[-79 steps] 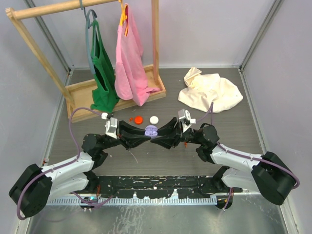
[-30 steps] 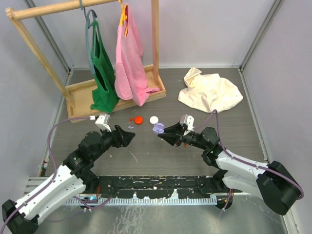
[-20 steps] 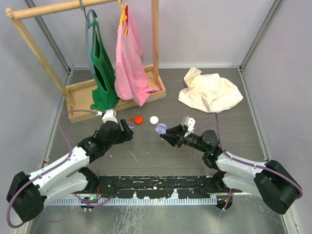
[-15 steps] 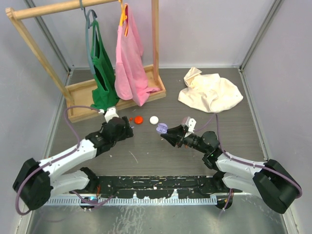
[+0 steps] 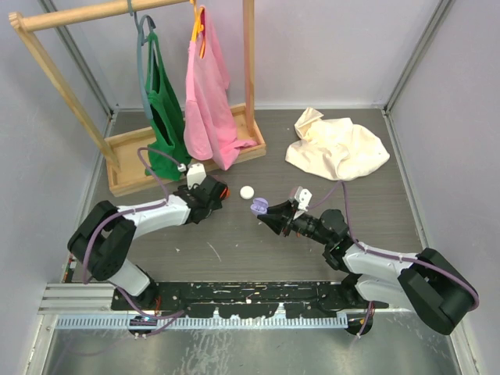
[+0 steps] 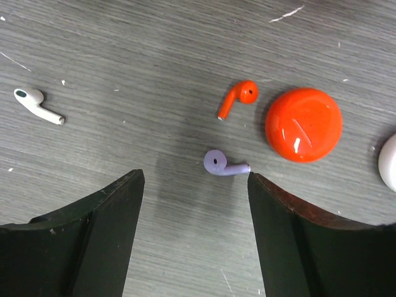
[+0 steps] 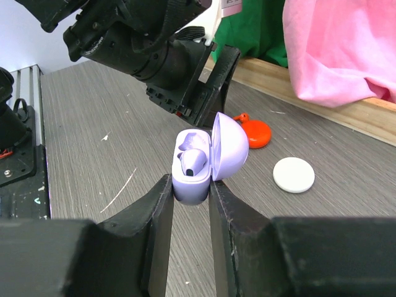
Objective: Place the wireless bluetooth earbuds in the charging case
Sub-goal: Pick up the earbud from the center of the board.
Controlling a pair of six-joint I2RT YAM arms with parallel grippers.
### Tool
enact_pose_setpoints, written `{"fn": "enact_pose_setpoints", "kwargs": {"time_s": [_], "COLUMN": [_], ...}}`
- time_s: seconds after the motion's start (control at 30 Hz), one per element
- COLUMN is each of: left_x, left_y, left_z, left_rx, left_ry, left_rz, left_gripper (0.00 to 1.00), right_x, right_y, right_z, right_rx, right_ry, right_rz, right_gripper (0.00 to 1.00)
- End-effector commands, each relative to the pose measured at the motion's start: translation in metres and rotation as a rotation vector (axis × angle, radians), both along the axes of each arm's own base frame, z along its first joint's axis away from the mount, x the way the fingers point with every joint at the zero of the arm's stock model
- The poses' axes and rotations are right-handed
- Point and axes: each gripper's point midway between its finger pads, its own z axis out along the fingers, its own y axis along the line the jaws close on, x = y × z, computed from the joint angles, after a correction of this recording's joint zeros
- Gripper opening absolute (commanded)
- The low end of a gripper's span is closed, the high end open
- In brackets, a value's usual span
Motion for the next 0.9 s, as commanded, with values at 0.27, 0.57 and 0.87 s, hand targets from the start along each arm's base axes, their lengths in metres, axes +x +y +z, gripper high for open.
{"fn": "enact_pose_setpoints", "kwargs": {"time_s": [0.27, 0.57, 0.87], "left_x": [0.030, 0.004, -0.010], "left_y": [-0.001, 0.004, 0.005], "left_z": [0.001, -0.013, -0.010], "left_rx": [0.086, 0.093, 0.078], "left_ry": [-0.058, 0.046, 0.082], "left_rz": [0.050, 0.000, -0.064], "left_gripper": [0.66, 0.57, 0.50], "right_x": [0.007, 0.006, 0.005], "right_y": [0.003, 0.004, 0.004], "right_z": [0.017, 0.016, 0.018], "right_rx": [0.032, 0.028, 0.027], "right_ry": [-0.060, -0.059, -0.059], "right_rz": [-0.008, 0.000, 0.004], "right_gripper": [0.01, 0.01, 0.01]}}
